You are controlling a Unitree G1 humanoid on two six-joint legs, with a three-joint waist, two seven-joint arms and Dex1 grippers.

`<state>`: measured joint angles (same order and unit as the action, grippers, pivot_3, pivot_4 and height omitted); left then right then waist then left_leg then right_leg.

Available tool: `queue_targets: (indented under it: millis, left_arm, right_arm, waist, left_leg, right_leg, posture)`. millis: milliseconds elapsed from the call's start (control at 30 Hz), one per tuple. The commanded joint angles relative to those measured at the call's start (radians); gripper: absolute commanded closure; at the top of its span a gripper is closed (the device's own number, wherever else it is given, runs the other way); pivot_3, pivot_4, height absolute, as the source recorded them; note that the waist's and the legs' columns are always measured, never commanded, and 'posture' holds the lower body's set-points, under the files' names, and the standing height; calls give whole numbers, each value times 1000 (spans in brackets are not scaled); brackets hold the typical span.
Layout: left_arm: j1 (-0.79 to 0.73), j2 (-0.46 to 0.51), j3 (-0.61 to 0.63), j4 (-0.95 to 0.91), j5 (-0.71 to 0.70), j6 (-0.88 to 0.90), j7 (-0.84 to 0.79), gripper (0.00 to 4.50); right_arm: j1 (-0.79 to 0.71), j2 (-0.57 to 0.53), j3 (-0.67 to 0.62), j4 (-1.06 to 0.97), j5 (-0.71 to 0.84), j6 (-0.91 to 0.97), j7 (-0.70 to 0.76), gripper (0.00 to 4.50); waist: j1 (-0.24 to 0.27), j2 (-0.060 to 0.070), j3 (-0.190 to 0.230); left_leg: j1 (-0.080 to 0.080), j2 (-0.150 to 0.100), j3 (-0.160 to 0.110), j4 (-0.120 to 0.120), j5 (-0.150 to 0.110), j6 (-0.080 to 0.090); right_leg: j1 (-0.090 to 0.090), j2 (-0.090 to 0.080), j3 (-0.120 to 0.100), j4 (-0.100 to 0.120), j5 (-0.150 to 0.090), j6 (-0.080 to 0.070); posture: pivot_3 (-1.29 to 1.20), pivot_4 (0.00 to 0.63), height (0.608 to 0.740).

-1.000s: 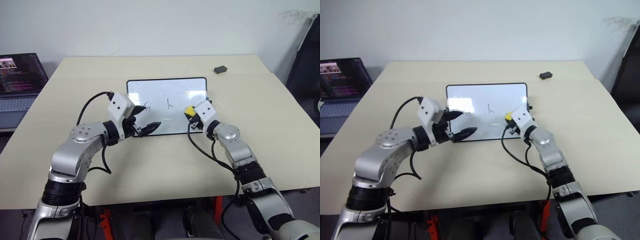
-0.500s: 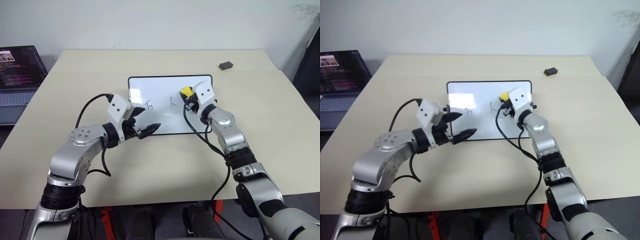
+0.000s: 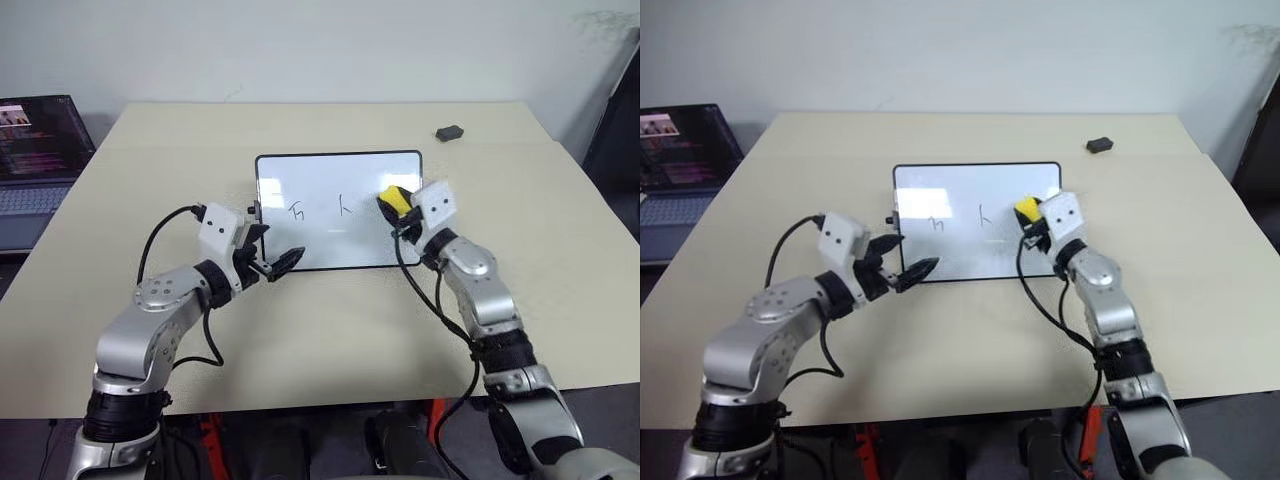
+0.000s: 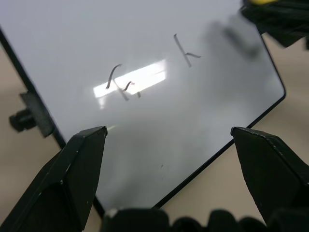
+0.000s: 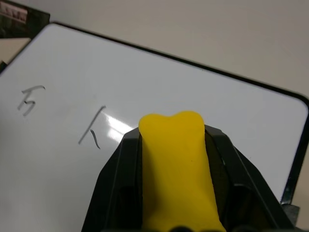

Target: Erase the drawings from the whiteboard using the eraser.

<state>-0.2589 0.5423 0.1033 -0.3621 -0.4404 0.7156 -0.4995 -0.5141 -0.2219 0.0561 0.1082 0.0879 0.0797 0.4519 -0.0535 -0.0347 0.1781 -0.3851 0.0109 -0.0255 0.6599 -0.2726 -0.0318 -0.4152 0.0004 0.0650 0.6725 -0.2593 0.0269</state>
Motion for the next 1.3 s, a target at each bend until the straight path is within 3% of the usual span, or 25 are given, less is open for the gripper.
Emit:
queue_targets:
  millis: [33,300,633,800,1100,1300]
  left_arm:
    - [33,-6,61,-76,-12,6,40,0]
    - [113,-33,125,-143,-15,32,134,0]
    - [121,-53,136,-185,-33,85,194,0]
    - [92,-46,133,-162,-40,100,190,0]
    - [-1,61,63,-77,-29,57,21,0]
    - [-37,124,43,-30,-41,53,-84,0]
  right_arm:
    - [81,-29,-45,-145,75,32,35,3198]
    - [270,-70,-4,-253,80,26,83,3198]
    - [227,-84,54,-220,16,-63,98,3198]
    - [56,-35,73,-42,-19,-162,86,3198]
    - [-294,67,58,523,-92,-432,-11,3199]
    - [-385,107,48,823,-120,-467,-89,3199]
  waist:
    - [2,0,0]
    - [3,0,0]
    - [3,0,0]
    - [0,0,0]
    - [-3,0,0]
    - [-3,0,0]
  left_leg:
    - [-1,0,0,0,0,0]
    - [1,-1,1,1,-1,-1]
    - [2,-1,2,1,0,-1]
    - [3,0,2,2,0,-1]
    - [3,-1,2,1,0,-1]
    - [2,-1,1,0,0,-1]
  right_leg:
    - [0,0,0,-1,0,0]
    - [1,-1,0,0,0,0]
    - [2,0,1,1,-3,4]
    - [2,1,1,1,0,0]
    - [1,1,1,1,0,0]
    - [1,0,1,0,0,-1]
  posture:
    - [0,150,740]
    - [0,150,740]
    - [0,150,740]
    - [0,150,740]
    - [0,150,740]
    - [0,150,740]
